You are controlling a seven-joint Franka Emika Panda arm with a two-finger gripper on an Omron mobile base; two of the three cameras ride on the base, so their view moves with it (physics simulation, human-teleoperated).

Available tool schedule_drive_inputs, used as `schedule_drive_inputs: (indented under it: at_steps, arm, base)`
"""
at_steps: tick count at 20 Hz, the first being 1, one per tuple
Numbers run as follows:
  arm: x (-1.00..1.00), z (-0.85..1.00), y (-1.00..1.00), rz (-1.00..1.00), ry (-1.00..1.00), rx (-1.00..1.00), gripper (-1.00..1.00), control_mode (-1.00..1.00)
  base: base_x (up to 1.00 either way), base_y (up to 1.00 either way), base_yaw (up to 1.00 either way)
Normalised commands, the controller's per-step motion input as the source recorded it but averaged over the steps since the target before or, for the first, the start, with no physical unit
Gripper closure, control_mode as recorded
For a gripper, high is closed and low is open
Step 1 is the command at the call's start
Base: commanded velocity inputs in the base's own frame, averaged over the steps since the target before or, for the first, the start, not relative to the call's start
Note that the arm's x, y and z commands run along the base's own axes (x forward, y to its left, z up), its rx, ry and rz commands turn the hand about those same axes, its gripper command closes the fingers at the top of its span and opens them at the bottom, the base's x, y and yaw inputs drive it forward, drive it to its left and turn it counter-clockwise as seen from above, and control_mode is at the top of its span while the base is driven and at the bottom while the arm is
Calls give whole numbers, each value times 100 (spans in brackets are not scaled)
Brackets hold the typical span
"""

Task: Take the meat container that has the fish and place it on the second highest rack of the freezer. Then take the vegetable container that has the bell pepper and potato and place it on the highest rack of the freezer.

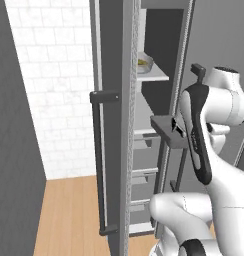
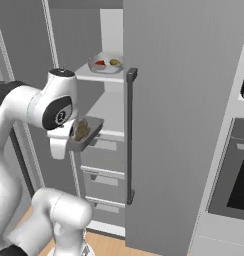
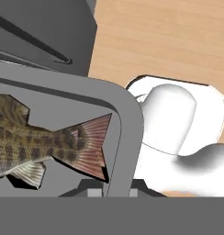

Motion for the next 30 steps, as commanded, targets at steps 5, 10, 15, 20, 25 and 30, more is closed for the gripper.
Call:
schedule_drive_inputs:
  at_steps: [5, 10, 15, 20, 25, 30]
  arm:
    - [96, -44, 0, 5, -13, 2, 100, -100]
    - [100, -43, 0, 3, -13, 0, 100, -100]
    - [100, -49, 0, 1, -9, 0, 100, -100]
    - [100, -29, 0, 1, -3, 1, 100, -100]
    - [100, -2, 0, 2, 0, 5, 100, -100]
    - [100, -19, 0, 0, 2, 6, 100, -100]
  base:
    - [0, 0, 0]
    - [0, 0, 0]
    - [0, 0, 0]
    - [0, 0, 0]
    - [0, 0, 0]
    - [0, 0, 0]
